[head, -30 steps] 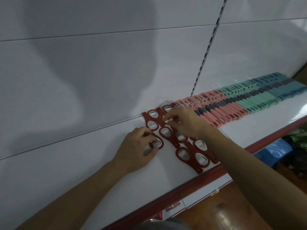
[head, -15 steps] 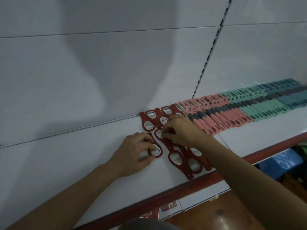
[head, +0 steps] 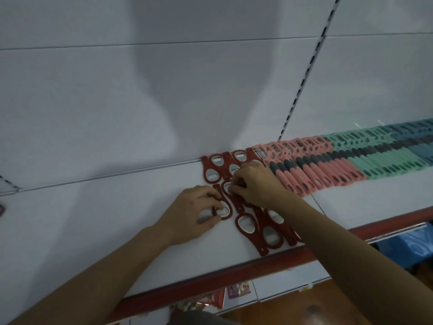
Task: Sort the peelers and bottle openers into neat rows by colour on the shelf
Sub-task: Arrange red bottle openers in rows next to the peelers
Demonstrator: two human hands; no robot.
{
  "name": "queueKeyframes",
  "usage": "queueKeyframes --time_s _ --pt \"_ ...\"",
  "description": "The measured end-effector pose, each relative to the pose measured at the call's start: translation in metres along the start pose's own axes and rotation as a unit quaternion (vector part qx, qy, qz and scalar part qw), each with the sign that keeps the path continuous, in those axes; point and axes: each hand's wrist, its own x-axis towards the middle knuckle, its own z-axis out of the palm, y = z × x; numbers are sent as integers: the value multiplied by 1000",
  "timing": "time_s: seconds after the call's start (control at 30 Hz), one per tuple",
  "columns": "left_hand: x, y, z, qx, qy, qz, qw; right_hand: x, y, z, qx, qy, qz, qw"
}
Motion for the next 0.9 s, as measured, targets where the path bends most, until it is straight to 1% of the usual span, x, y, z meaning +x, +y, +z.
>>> queueKeyframes --time_s 0.17,0.27,0.33,0.4,0.43,0.5,0.53,0.6,0.73,0.83,0.9 --pt "-1 2 -2 10 -12 10 1000 1 1 1 1 -5 -4 1000" --pt "-2 4 -2 14 1 1 1000 -1 2 1 11 -6 -1 1000" --pt "0 4 -4 15 39 -35 998 -4 6 -3 26 18 6 999" --pt "7 3 -6 32 69 -106 992 -6 12 -9 38 45 27 998" --pt "12 2 -6 45 58 -148 986 -7 16 -13 42 55 39 997" --pt "20 3 -3 80 0 -201 976 -9 26 -21 42 71 60 995" --pt "22 3 0 104 -27 -206 973 -11 30 -25 39 77 68 994" --pt "22 3 5 137 -55 -199 969 -16 38 -31 36 83 69 993" --pt "20 1 7 129 -51 -205 969 -23 43 -39 14 78 57 995" --pt "18 2 5 126 -45 -210 968 -22 38 -44 -11 37 40 998" --pt "16 15 5 106 -25 -212 971 -24 34 -49 -25 13 26 999"
